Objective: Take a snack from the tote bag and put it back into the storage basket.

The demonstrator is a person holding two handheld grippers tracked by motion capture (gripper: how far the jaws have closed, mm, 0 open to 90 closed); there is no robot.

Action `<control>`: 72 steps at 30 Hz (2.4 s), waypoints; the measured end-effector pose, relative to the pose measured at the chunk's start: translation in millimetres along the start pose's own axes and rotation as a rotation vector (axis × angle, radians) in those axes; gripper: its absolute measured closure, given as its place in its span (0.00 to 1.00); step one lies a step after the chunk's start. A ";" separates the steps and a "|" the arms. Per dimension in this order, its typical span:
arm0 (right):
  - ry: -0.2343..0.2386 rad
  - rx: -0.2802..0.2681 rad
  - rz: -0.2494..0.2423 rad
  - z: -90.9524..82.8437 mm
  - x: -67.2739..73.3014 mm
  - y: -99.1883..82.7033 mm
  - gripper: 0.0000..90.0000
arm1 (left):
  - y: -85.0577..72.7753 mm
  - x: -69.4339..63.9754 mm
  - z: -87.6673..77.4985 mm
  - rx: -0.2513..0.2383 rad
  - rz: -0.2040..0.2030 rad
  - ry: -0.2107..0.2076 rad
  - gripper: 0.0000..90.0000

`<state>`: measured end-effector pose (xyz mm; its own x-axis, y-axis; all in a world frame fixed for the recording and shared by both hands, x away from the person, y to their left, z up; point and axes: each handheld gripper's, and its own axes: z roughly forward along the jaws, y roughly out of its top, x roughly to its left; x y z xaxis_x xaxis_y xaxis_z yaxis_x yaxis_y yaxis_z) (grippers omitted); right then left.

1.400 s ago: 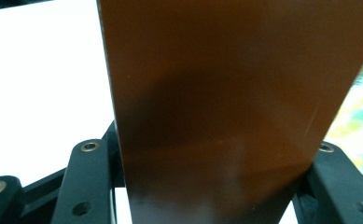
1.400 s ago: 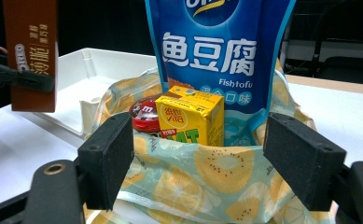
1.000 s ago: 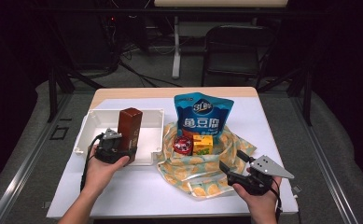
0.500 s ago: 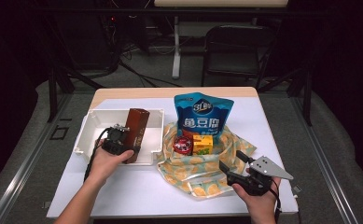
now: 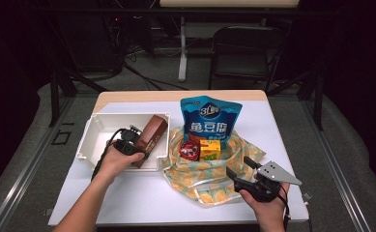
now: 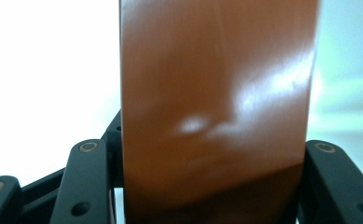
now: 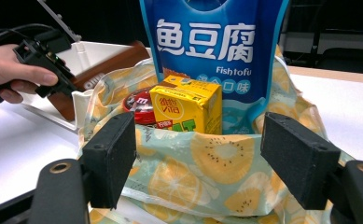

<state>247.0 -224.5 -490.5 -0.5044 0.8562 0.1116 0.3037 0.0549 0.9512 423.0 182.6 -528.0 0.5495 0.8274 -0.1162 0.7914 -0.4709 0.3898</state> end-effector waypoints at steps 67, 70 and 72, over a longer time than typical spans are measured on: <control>-0.012 0.016 0.014 2.3 -7.0 -4.0 0.29 | -21.2 34.9 -2.7 -0.444 -0.351 0.095 1.00; -0.009 0.012 0.015 2.5 -6.9 -4.0 0.29 | -20.2 36.5 -0.7 -0.462 -0.375 0.080 0.98; -0.009 0.013 0.014 2.3 -7.0 -4.0 0.30 | -19.8 36.3 -0.2 -0.458 -0.368 0.081 0.97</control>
<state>251.2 -229.5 -495.7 -0.4927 0.8615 0.1226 0.3210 0.0490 0.9458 427.3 222.1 -539.7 0.2243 0.9405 -0.2555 0.7199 0.0168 0.6939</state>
